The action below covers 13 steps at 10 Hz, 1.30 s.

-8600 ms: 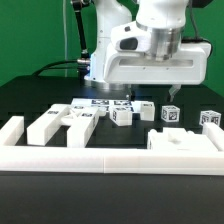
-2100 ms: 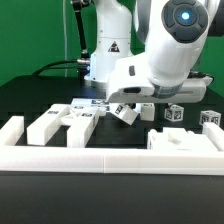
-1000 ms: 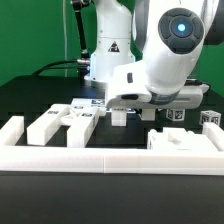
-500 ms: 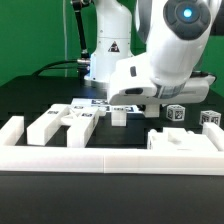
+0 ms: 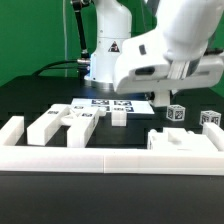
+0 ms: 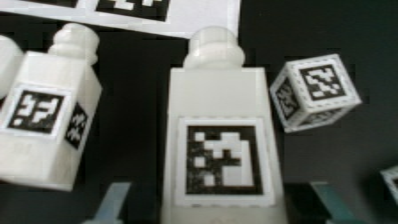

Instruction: Assemble chair

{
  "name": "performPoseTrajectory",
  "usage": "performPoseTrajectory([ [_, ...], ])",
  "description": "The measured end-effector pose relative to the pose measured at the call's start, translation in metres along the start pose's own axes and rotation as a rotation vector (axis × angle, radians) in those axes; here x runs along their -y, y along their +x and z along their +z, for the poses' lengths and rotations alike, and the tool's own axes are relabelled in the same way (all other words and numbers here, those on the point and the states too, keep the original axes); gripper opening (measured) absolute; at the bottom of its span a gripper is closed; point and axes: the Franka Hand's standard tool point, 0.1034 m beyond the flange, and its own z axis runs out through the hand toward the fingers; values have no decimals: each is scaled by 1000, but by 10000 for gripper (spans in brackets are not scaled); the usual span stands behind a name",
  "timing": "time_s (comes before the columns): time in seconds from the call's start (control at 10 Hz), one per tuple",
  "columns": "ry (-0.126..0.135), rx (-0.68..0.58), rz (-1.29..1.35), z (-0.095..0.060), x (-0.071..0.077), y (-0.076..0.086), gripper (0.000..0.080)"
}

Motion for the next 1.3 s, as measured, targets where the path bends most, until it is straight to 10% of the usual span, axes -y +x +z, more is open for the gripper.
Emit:
performPoseTrajectory([
  [0.4, -14, -178, 5, -2, -4, 9, 291],
  [0.7, -14, -354, -17, -52, -8, 10, 291],
  [1.3, -70, -805, 1, -67, -18, 22, 291],
])
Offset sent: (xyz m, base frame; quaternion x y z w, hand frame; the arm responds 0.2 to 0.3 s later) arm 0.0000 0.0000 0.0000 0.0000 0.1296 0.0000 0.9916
